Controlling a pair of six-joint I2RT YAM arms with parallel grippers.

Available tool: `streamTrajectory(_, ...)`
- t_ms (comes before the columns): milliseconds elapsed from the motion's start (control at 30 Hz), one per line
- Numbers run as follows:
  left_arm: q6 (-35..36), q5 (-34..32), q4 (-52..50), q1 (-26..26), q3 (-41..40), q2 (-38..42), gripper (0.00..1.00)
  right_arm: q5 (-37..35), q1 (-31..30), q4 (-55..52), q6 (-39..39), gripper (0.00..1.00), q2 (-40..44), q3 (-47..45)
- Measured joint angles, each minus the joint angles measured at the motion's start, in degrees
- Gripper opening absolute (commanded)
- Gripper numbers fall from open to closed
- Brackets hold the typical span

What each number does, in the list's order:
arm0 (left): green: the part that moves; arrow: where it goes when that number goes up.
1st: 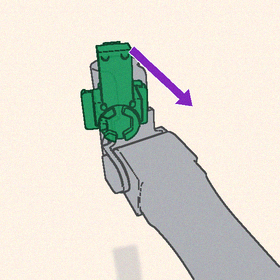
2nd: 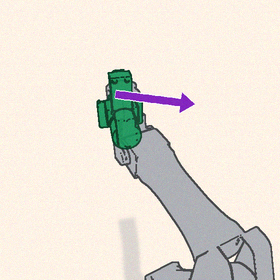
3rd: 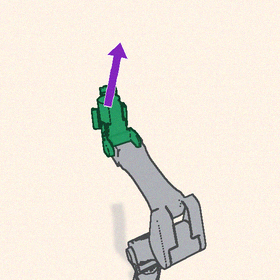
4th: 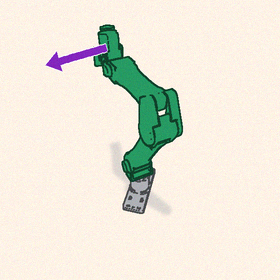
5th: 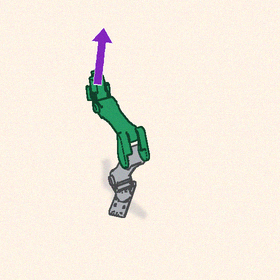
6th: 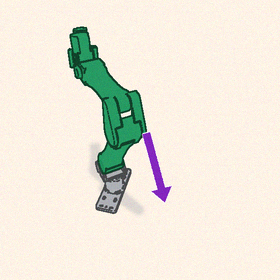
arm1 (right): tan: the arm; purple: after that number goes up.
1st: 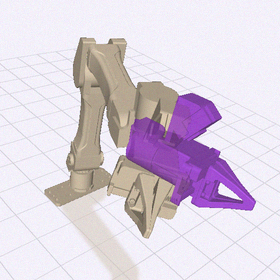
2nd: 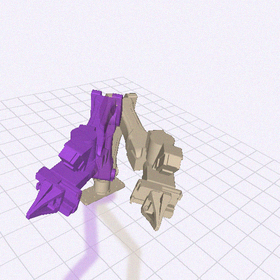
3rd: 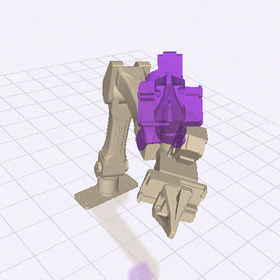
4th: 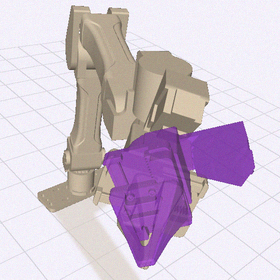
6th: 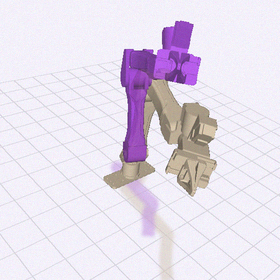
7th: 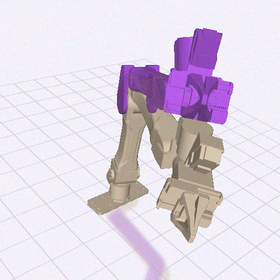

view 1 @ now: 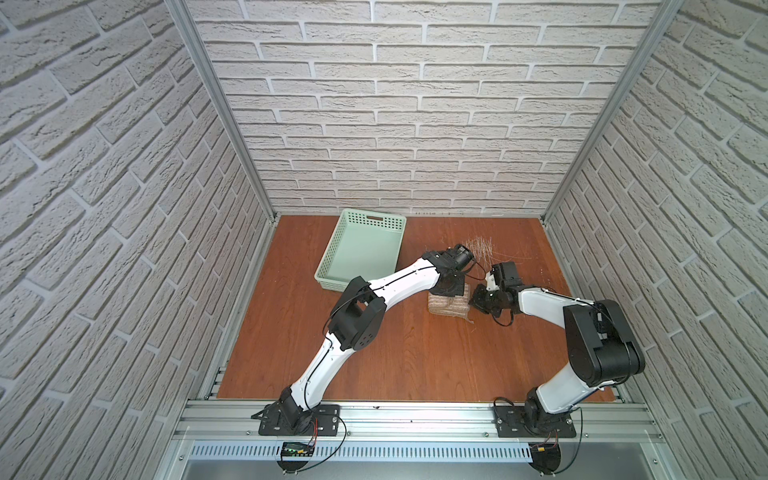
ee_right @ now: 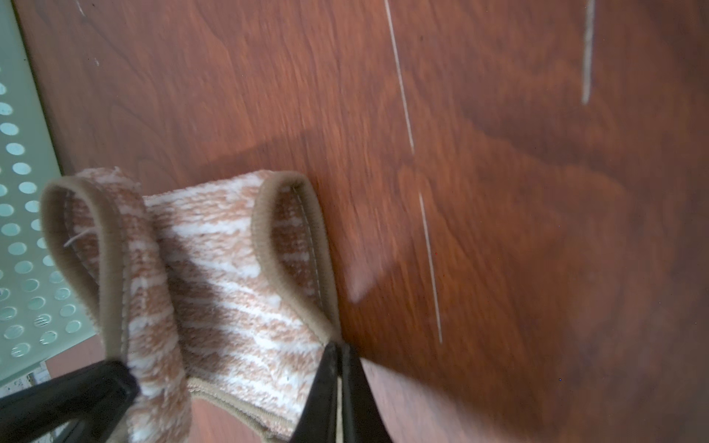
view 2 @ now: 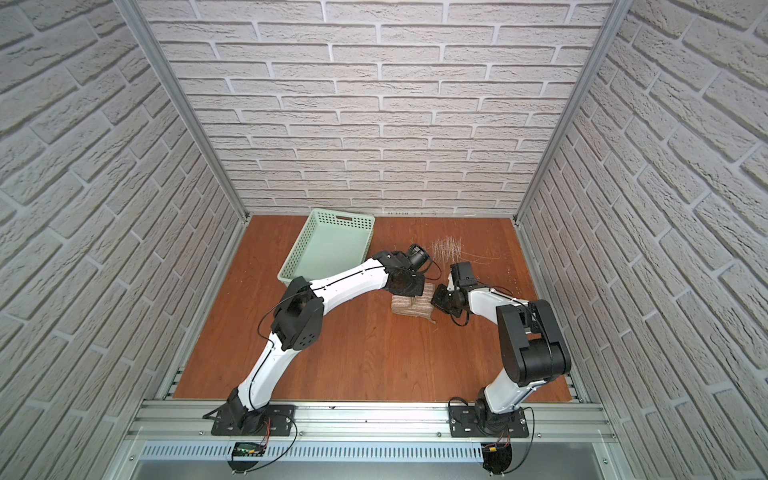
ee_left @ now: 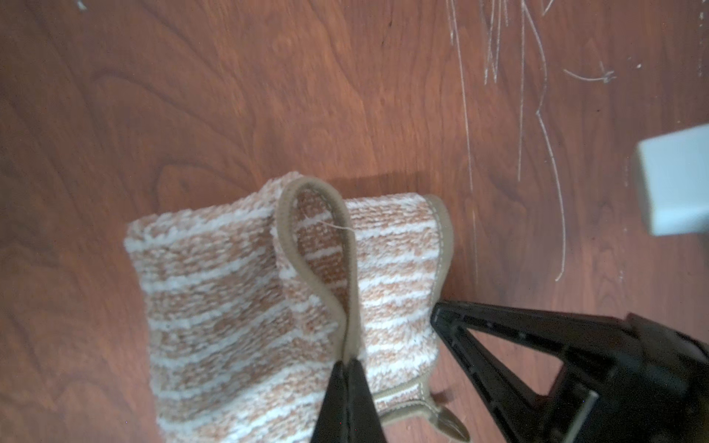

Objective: Fold the square dishcloth
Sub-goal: Fold the cleaning item at the center of the board.

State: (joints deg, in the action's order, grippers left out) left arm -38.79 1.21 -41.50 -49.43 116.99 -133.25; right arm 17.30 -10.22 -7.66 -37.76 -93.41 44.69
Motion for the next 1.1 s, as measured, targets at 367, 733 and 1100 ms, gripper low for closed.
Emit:
streamTrajectory(367,-0.31,3.26,2.97,0.0,-0.35,-0.35,0.0,-0.11,0.0,0.2,-0.39,0.05,0.0,-0.28)
streamTrajectory(733,-0.39,5.9,5.22,0.0,-1.64,-0.44,0.0,-0.11,0.0,0.26,-0.42,0.04,0.0,-0.31)
streamTrajectory(1100,-1.53,8.7,7.76,0.0,-3.23,-0.44,0.0,-0.04,0.0,0.94,-0.48,0.03,-0.31,-0.52)
